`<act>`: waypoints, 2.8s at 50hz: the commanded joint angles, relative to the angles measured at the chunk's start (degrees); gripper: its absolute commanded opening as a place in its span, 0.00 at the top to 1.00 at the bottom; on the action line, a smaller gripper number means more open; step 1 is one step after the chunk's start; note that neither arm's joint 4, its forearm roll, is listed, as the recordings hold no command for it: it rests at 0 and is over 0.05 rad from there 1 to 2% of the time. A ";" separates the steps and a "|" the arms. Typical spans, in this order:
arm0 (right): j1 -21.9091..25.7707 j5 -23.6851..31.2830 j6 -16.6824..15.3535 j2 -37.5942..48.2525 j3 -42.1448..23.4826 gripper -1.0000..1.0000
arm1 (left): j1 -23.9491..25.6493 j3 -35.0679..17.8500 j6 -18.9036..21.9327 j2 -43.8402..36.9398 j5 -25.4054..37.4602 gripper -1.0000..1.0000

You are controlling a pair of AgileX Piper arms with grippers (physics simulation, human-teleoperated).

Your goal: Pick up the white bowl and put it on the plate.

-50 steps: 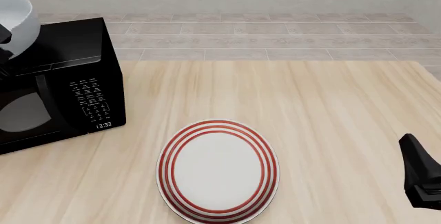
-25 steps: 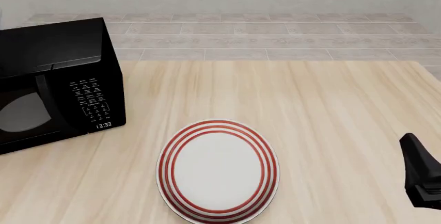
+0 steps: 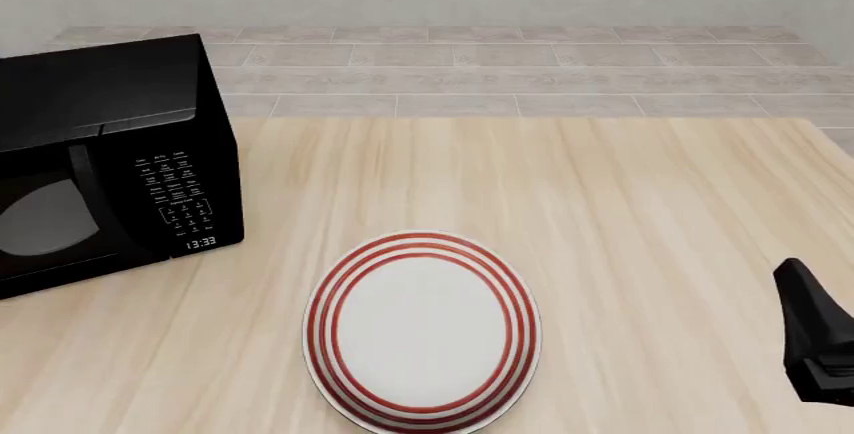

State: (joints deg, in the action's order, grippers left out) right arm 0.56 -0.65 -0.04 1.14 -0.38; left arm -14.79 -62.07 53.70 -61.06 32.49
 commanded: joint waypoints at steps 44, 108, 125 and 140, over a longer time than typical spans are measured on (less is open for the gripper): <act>-0.01 -0.07 0.01 0.00 0.09 0.00 | 27.17 -12.82 -10.34 -0.38 12.08 1.00; -0.01 -0.07 0.01 -0.01 0.09 0.00 | 44.75 -4.82 -16.71 -5.11 3.21 1.00; 0.00 -0.07 0.00 -0.01 0.09 0.00 | 50.05 -2.35 -19.25 -5.59 1.66 1.00; 0.00 -0.08 0.00 0.01 0.09 0.00 | 55.30 -0.37 -22.84 -5.23 1.05 1.00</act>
State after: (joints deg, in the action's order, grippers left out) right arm 0.56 -0.71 -0.04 1.13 -0.29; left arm 37.13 -63.44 32.78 -66.60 34.28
